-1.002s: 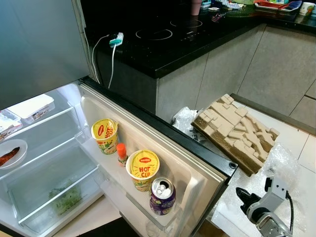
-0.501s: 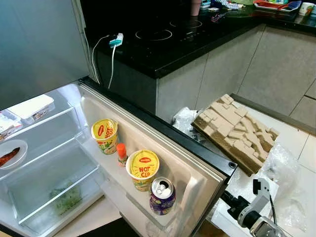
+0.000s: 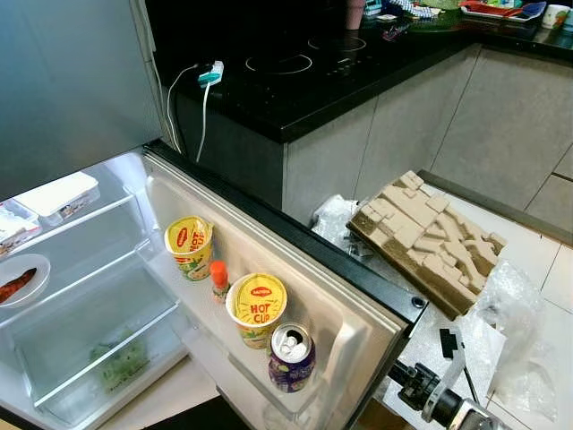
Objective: Restocking fridge
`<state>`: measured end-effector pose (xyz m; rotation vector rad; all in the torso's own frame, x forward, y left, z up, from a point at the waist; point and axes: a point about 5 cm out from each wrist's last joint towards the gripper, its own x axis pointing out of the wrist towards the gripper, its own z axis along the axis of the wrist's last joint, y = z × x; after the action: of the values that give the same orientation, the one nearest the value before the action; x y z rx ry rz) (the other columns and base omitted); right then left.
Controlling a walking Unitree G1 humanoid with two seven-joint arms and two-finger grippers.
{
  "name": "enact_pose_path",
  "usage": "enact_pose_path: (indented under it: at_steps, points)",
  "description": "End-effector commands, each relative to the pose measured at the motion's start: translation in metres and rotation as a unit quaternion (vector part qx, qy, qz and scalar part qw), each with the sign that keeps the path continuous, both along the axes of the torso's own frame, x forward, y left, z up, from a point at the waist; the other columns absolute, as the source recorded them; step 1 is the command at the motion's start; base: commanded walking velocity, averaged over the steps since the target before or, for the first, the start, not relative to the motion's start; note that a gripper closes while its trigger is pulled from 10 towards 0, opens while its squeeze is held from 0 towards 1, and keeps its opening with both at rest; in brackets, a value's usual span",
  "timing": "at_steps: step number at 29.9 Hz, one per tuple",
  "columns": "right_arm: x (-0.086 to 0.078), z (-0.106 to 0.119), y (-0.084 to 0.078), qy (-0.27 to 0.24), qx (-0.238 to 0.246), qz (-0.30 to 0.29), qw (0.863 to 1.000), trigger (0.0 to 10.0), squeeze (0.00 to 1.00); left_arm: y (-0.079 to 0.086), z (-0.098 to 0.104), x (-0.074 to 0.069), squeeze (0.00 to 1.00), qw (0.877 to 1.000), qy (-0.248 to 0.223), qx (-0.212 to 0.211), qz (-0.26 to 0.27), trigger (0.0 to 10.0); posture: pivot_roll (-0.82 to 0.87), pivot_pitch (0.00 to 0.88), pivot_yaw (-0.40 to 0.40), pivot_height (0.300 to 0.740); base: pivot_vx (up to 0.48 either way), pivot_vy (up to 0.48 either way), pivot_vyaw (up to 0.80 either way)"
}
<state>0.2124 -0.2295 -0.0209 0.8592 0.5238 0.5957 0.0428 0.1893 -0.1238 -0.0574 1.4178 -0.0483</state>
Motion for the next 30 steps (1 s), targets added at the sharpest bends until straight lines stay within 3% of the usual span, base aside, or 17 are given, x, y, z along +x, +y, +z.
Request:
enact_pose_path:
  at_steps: [1,11,23,26,28,30]
  points:
    - [-0.003,-0.001,0.003,0.004,0.007,0.018,1.0,10.0,0.0,-0.014,-0.001,0.007,0.0,1.0,-0.01,-0.021,-0.009,10.0,-0.06,0.0,-0.01,0.74,0.0,0.0,0.0]
    - [-0.011,-0.001,0.021,0.002,0.046,0.118,0.992,10.0,0.0,-0.014,-0.001,0.007,0.0,1.0,-0.01,-0.021,-0.009,10.0,-0.06,0.0,-0.01,0.74,0.0,0.0,0.0]
    - [-0.016,0.003,0.029,-0.003,0.092,0.174,0.98,10.0,0.0,-0.014,0.0,0.007,0.0,1.0,-0.01,-0.021,-0.007,10.0,-0.06,0.0,-0.01,0.74,0.0,0.0,0.0]
    - [-0.02,-0.009,0.021,0.029,0.023,0.124,0.992,10.0,0.0,-0.014,-0.001,0.007,0.0,1.0,-0.01,-0.021,-0.008,10.0,-0.07,0.0,-0.012,0.74,0.0,0.0,0.0]
    - [-0.021,-0.011,0.02,0.037,0.011,0.117,0.992,10.0,0.0,-0.014,-0.001,0.007,0.0,1.0,-0.01,-0.021,-0.009,10.0,-0.07,0.0,-0.012,0.74,0.0,0.0,0.0]
    - [-0.025,-0.019,0.013,0.064,-0.033,0.072,0.995,10.0,0.0,-0.014,-0.001,0.007,0.0,1.0,-0.01,-0.02,-0.011,10.0,-0.07,0.0,-0.011,0.74,0.0,0.0,0.0]
